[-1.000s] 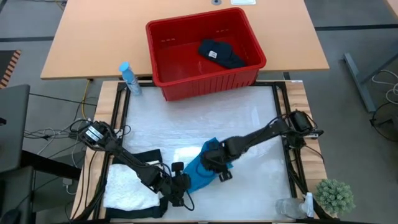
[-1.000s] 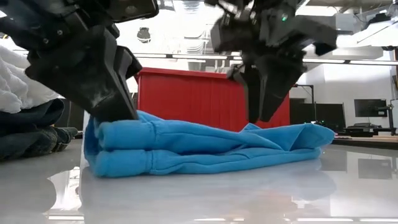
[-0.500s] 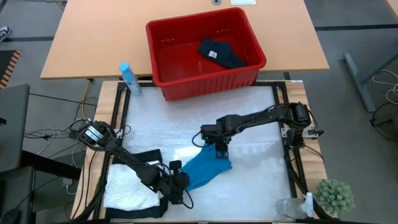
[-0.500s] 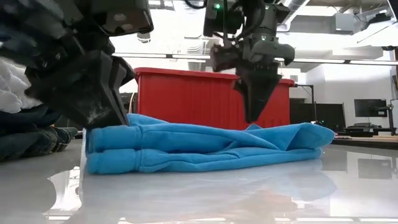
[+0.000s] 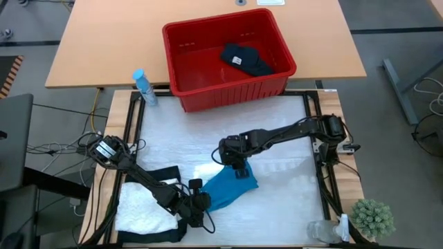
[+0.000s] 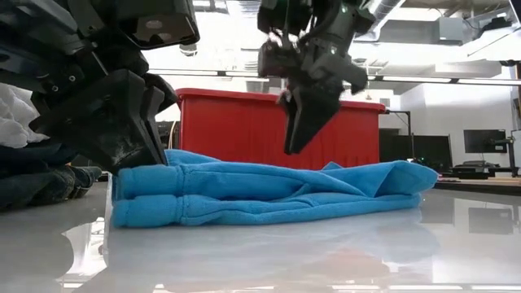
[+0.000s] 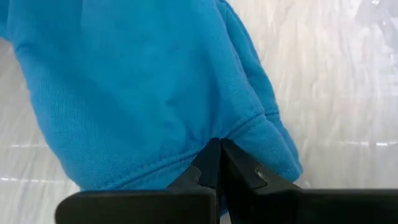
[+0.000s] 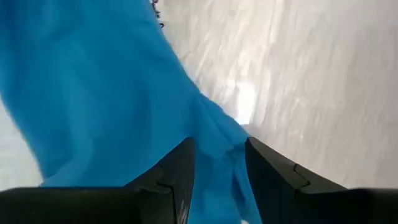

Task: Fold Laundry from Bin
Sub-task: Fold the blue shorts from the red bin

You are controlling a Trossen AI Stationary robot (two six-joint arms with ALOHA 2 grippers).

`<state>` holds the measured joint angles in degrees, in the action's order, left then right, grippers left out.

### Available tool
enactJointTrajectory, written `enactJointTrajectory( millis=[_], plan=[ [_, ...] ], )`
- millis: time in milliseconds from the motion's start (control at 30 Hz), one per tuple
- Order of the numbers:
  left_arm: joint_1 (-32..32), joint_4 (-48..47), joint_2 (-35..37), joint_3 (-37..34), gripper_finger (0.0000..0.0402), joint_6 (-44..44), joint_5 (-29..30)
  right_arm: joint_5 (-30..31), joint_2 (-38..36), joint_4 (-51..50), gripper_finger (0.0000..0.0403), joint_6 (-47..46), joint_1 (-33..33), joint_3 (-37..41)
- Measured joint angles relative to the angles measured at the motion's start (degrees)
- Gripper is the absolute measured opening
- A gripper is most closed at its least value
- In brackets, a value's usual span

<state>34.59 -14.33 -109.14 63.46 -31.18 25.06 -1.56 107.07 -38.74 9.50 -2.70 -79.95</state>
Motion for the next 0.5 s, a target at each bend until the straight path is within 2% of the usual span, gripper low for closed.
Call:
enactJointTrajectory(
  millis=[500],
  plan=[
    [0.0,-0.2,0.0,0.0,0.0,0.5,0.77,0.01,0.07,7.88,0.0164,-0.25,1.03,7.03]
  ],
)
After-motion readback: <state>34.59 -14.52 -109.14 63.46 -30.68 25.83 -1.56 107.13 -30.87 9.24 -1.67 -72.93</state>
